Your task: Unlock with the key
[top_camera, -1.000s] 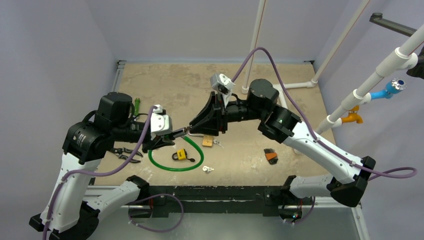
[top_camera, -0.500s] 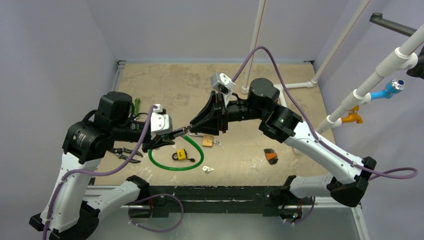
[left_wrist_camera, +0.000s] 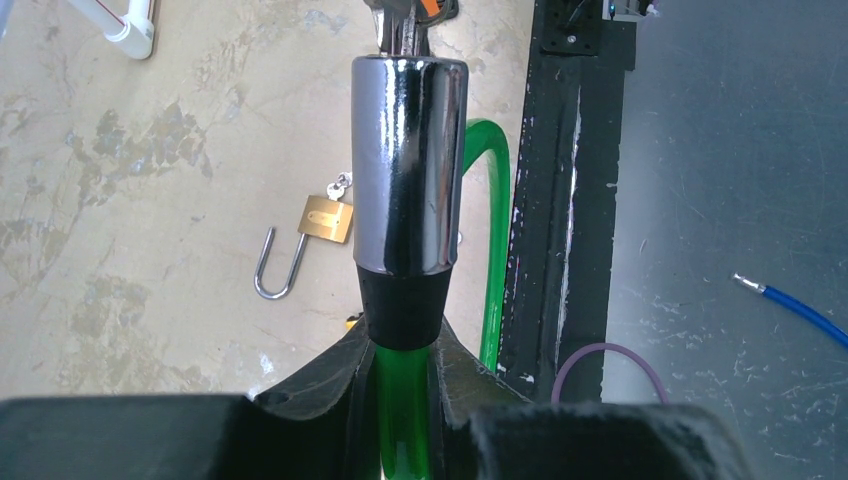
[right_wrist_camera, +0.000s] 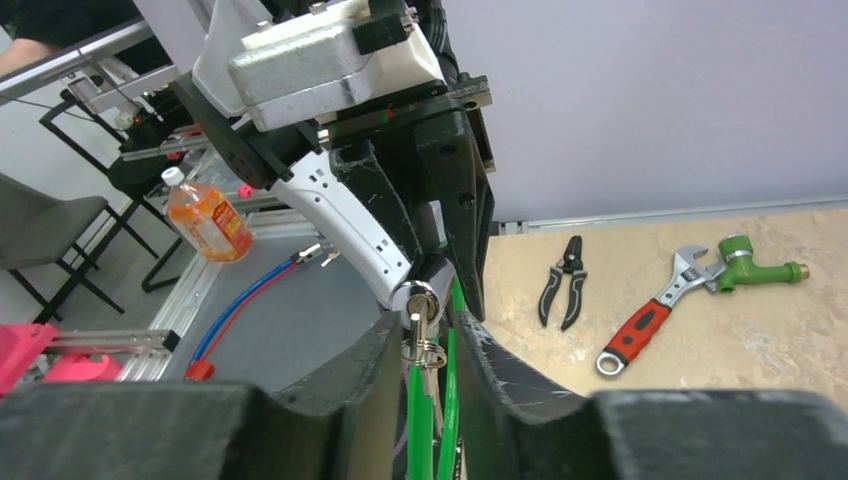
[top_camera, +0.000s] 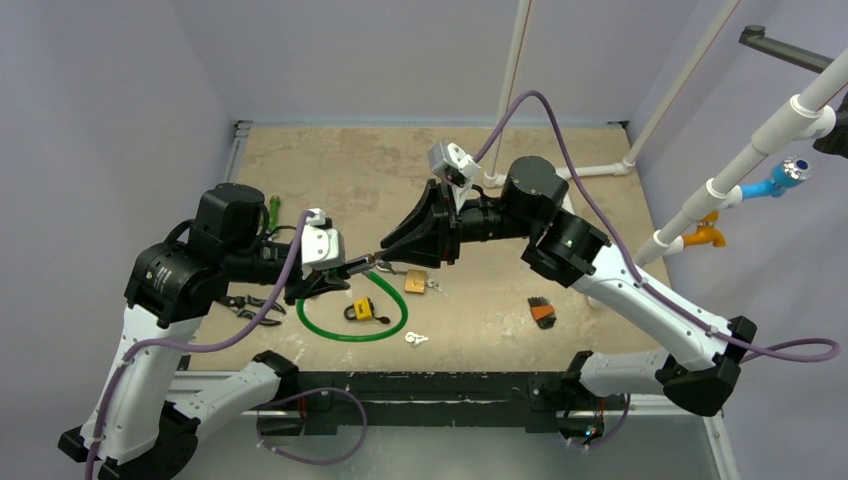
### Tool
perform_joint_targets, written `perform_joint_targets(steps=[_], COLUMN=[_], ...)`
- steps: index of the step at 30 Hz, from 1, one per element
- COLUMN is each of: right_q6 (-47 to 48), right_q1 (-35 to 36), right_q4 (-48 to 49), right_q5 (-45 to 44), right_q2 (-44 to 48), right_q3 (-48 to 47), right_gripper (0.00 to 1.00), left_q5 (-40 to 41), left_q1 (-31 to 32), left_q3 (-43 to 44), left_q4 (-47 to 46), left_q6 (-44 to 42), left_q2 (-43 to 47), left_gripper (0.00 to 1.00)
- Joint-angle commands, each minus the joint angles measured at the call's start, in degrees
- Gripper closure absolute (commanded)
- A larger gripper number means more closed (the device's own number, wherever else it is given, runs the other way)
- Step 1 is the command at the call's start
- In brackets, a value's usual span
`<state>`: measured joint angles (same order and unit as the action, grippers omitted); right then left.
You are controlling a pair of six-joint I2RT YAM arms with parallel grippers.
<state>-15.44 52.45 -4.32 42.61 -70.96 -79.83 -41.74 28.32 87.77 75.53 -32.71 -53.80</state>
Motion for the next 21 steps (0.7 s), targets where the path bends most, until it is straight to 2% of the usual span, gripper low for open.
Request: perform_joint_targets(steps=[1,6,9,12,16,21], right_q6=[-0.58,-0.04,0.98,1.82,2.70,2.32], right_q1=[-0.06,0.00,0.07,0.26,0.38,0.60], right_q4=[2.17,-0.45,-2.64,-4.53,-6.28,-5.75], right_q5=[-0.11,-0.24,0.46,0.38,3.66,5.13], right_q2=[1.34,0.12,-0.60,-1.37,-2.42,-2.46], right_q3=[-2.25,-3.22,-3.66,-3.92,-4.15,-3.33], right_gripper=[0.81,0.98,0.95,0.99,1.00,0.92], left_q5=[-1.86,-1.40,-0.88,-0.07,3.42,6.23], left_q1=[0.42,0.36,0.42,0.44,0.51,0.76], left_q3=[2.47,2.81,3.32,3.69,5.07,5.96], left_q4=[-1.91,-1.99,-2.00,-2.06,-2.82,-3.67], left_q6=[-0.60,-0.64,-0.73,-1.06,-1.53,-1.07], left_q2=[0.28,0.35,0.31,0.17,-0.66,-1.49], left_gripper=[1.00,1.00,1.00,1.00,1.00,1.00])
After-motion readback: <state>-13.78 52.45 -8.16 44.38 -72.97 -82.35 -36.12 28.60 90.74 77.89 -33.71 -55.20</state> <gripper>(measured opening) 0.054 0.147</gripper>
